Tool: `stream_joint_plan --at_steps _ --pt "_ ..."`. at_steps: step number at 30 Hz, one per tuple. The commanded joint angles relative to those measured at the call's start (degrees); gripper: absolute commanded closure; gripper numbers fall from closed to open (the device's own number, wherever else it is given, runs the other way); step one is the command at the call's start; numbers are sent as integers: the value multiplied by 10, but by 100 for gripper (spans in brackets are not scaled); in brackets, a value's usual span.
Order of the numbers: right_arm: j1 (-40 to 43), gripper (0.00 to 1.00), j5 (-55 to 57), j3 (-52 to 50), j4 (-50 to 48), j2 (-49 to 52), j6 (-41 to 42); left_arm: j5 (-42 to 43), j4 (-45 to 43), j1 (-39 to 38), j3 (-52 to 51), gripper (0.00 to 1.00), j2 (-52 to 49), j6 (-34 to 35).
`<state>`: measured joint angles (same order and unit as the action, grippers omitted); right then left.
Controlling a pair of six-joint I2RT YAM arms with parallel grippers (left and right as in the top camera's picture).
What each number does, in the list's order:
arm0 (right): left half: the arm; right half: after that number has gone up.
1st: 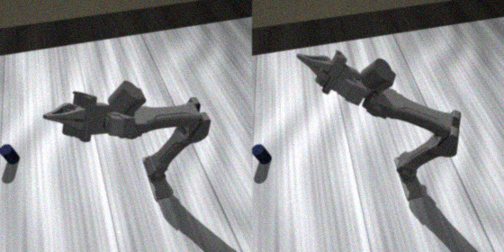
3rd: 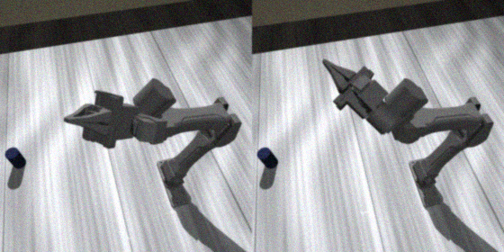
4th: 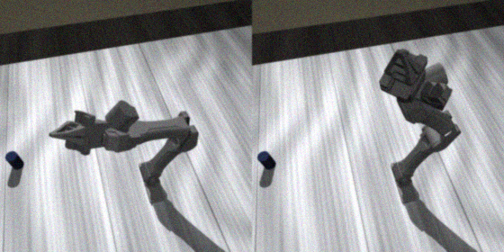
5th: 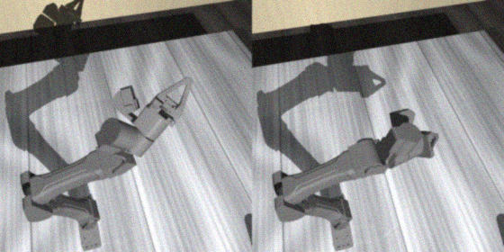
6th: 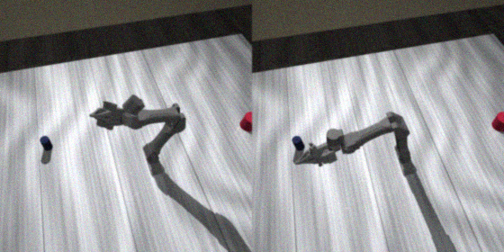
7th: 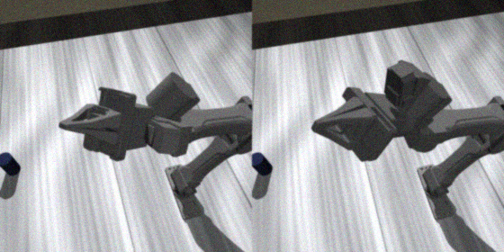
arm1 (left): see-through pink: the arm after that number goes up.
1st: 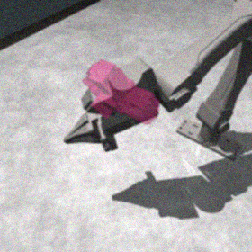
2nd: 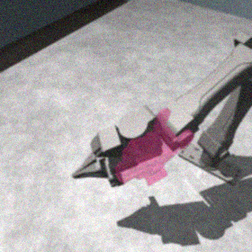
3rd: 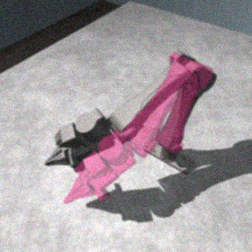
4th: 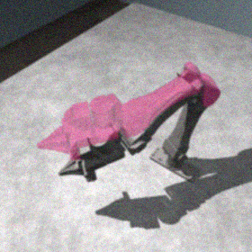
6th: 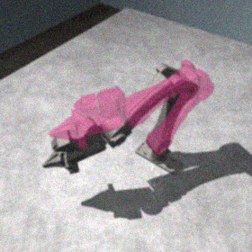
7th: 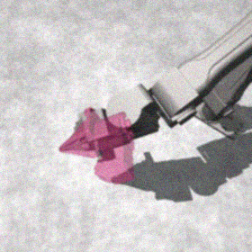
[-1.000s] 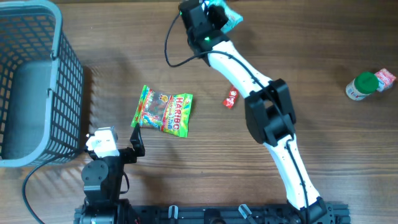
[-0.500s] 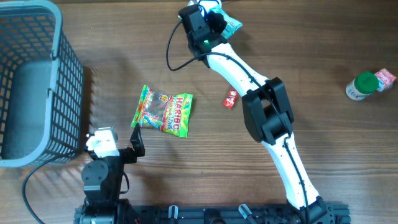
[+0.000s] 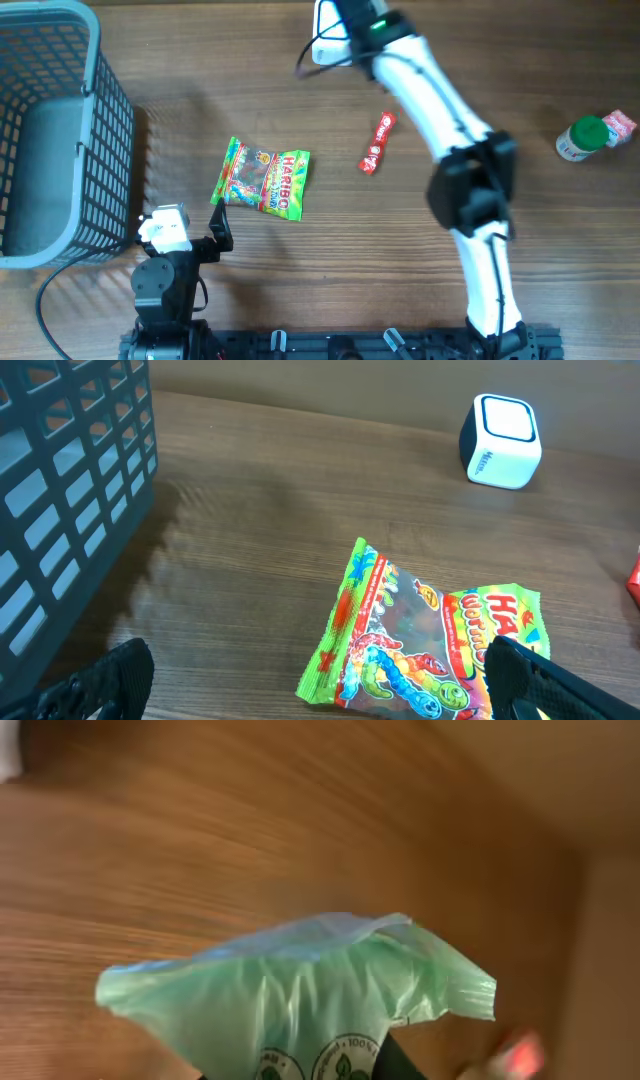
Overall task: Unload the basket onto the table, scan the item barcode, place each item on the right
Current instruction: 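Carry the teal packet to the far right and release it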
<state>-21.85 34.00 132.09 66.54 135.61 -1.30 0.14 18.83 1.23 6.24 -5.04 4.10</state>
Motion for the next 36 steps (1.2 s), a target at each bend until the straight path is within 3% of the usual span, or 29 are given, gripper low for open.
stream_joint_plan --at_steps 1,8,11,16,17,18,19,23,26,30,33,36 --pt "116 96 -131 2 9 -26 150 7 -2 -2 -5 0 1 -9" --pt "328 96 -188 -92 -106 -7 165 7 -2 -2 -5 0 1 -9" --pt "381 86 -226 -92 -147 -2 166 7 -2 -2 -5 0 1 -9" --pt "419 81 -199 -92 -150 -2 171 7 -2 -2 -5 0 1 -9" --pt "424 53 -195 -92 -148 -2 180 7 -2 -2 -5 0 1 -9" --pt "427 17 -203 -90 -144 -7 181 7 -2 -2 -5 0 1 -9" --pt "426 0 -219 -88 -139 -16 180 7 -2 -2 -5 0 1 -9" --pt "382 0 -249 -70 -138 -75 169 7 -2 -2 -5 0 1 -9" --pt "303 0 -273 -69 -106 -145 164 7 -2 -2 -5 0 1 -9" --pt "183 1 -428 -70 -34 -169 167 7 -2 -2 -5 0 1 -9" --pt "96 0 -475 -115 -26 -157 162 7 -2 -2 -5 0 1 -9" --pt "41 0 -472 -201 -75 -145 93 7 -2 -2 -5 0 1 -9"
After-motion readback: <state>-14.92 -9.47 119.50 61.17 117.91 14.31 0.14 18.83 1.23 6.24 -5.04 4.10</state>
